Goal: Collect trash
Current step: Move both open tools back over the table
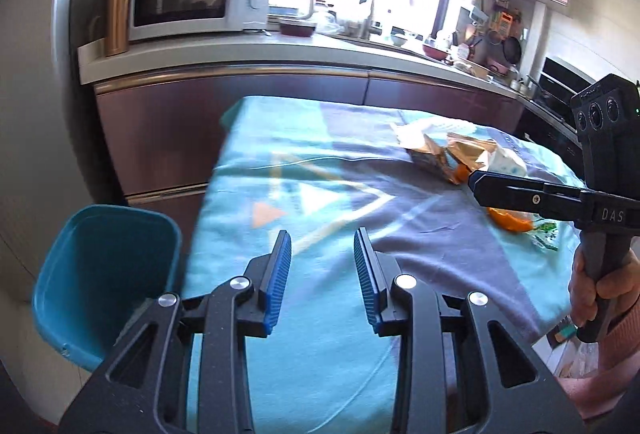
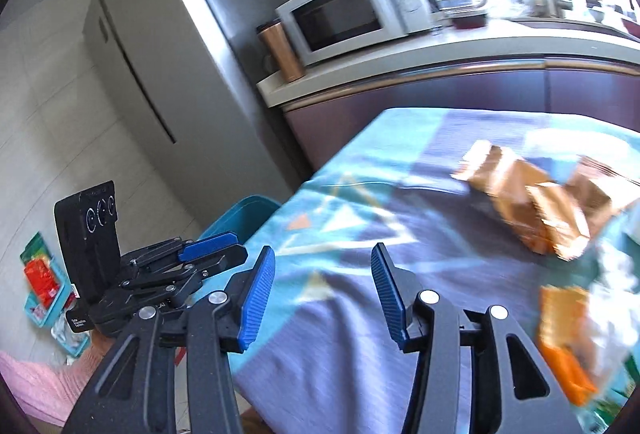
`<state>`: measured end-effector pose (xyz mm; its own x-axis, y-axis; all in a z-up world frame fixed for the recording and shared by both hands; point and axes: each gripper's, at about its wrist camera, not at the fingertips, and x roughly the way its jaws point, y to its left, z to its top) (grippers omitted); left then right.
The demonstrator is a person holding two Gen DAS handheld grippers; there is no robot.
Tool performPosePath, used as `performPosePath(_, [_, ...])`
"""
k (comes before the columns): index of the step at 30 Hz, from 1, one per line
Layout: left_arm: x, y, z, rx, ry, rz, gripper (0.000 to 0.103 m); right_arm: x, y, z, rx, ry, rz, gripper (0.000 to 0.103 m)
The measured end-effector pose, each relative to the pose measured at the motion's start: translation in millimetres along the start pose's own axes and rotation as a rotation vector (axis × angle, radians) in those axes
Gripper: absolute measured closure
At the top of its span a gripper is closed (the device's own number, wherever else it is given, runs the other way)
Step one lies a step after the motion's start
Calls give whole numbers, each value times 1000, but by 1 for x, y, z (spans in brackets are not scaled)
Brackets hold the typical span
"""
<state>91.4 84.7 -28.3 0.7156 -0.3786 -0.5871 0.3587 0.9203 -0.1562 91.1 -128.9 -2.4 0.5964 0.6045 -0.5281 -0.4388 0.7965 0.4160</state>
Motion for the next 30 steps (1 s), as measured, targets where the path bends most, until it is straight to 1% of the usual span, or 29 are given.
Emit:
performPosePath(4, [17, -39, 2, 39, 21, -79, 71, -36, -30, -12, 42, -47, -108, 55])
performPosePath(7, [29, -69, 1, 72, 43, -139, 71, -61, -57, -25, 98, -77, -184, 53])
performPosePath(9, [38, -88, 1, 96, 60, -176, 69, -73, -74, -32, 139, -90, -233, 50])
performPosePath(14, [63, -129, 3, 130, 111, -249, 67, -102, -113, -54, 235, -110, -338, 48])
performPosePath(16, [73, -139, 4, 131, 135, -278, 66, -109, -125, -63, 267, -112, -355, 45])
performPosePath(20, [94, -159, 8, 146, 187, -311, 63, -114, -141, -79, 316, -97, -353, 43])
performPosePath(24, [115, -175, 9, 154, 242, -325, 62, -113, -147, -90, 337, -86, -327, 40])
performPosePath(26, [125, -184, 11, 163, 265, -320, 62, -110, -145, -90, 333, -85, -316, 40])
performPosePath(30, [143, -197, 16, 173, 297, -312, 59, -109, -145, -90, 333, -90, -292, 40])
